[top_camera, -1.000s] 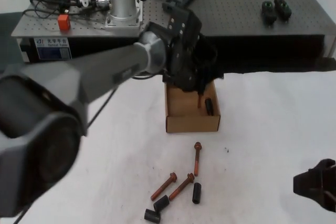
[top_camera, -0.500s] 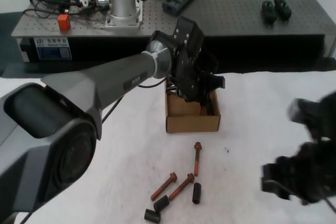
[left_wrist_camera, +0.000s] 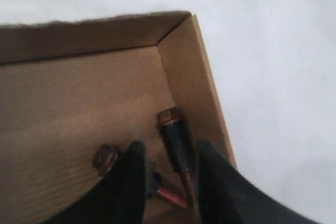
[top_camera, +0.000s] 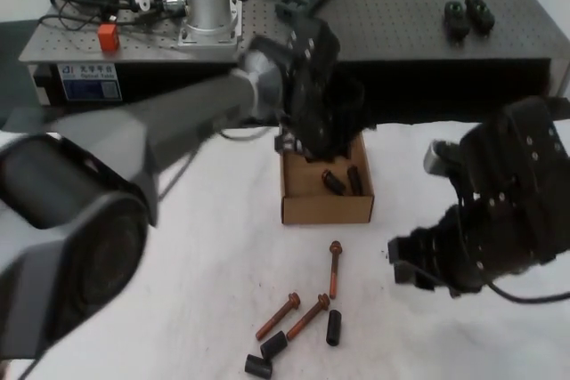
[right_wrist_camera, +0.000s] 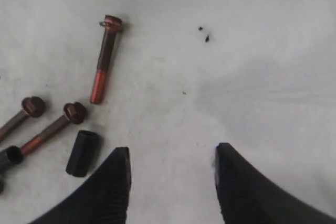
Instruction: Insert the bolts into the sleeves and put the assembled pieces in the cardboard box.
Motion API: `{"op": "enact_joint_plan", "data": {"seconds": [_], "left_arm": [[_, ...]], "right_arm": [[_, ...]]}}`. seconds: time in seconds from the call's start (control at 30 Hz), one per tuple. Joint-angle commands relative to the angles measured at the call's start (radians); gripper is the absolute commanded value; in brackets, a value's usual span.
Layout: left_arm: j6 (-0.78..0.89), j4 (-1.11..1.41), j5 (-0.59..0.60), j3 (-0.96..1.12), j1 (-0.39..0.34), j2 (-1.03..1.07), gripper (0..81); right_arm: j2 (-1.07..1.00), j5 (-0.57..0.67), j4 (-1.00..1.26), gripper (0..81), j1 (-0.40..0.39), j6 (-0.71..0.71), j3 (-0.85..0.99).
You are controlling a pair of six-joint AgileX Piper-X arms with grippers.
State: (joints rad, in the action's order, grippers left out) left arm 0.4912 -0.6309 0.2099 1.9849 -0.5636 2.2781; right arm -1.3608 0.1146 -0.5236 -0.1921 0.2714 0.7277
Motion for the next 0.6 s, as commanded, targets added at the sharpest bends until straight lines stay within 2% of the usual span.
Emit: {"op": "enact_joint_plan", "data": {"seconds": [0.0,0.17,0.4,0.57], "left_arm": [[0.005,-0.03,-0.061,0.013,0.017,-0.091,23.1],[-0.174,-0.159,-0.26,0.013,0.039,-0.239,23.1],[-0.326,-0.311,-0.338,-0.026,0.06,-0.36,23.1],[-0.31,-0.237,-0.335,-0.293,0.087,-0.506,23.1]], "right_arm": [[-0.035,-0.011,0.042,34.1,-0.026,0.005,0.058],[-0.176,-0.009,0.043,33.5,-0.084,0.002,0.189],[-0.408,-0.022,-0.045,33.5,-0.142,-0.003,0.408],[-0.514,-0.022,-0.094,33.5,-0.152,-0.022,0.48]]}}
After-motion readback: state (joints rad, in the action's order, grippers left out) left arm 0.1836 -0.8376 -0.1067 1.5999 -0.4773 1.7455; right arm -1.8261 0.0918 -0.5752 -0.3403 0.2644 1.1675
